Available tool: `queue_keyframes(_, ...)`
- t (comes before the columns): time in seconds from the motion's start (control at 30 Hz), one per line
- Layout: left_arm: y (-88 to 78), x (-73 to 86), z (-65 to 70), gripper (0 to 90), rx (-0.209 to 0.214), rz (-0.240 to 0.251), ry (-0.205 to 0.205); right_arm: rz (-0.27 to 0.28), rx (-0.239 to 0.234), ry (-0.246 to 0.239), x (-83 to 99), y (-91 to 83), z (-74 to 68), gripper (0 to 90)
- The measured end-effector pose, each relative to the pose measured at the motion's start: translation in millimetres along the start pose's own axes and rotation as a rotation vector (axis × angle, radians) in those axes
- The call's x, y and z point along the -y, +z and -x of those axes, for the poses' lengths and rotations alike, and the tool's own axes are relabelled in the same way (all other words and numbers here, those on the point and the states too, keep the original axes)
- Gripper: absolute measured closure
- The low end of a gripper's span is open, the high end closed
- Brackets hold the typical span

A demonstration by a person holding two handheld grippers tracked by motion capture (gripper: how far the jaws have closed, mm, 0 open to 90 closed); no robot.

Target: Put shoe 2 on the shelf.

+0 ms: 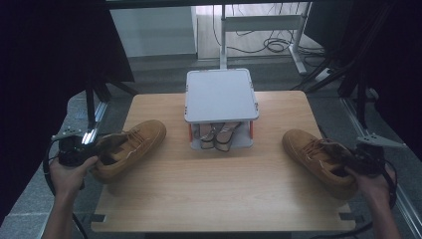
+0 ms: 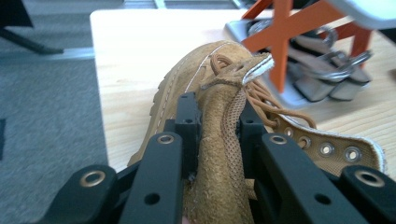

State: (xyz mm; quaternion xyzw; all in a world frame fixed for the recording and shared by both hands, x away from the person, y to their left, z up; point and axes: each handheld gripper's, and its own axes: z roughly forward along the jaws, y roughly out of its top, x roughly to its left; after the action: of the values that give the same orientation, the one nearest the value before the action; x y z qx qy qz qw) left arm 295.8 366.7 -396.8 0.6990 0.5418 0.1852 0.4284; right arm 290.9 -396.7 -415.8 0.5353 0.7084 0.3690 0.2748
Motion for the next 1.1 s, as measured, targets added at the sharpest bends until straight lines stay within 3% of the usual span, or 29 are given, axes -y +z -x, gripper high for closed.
queue_keyframes(0.2,-10.7,-9.1,7.4,76.2,0.029,0.061,-0.008,0.056,0.002,0.034,-3.3,-9.3,-0.9,80.9)
queue_keyframes(0.63,-19.2,-21.2,20.2,75.8,0.054,0.179,-0.044,0.209,-0.059,0.138,-23.3,-21.8,-12.9,80.9)
queue_keyframes(0.9,-23.1,-32.3,27.4,75.6,0.072,0.216,-0.037,0.272,-0.065,0.162,-39.1,-28.1,-24.3,80.8)
queue_keyframes(1.1,-27.9,-42.6,31.5,75.7,0.073,0.241,-0.033,0.290,-0.064,0.141,-50.5,-22.3,-37.6,80.8)
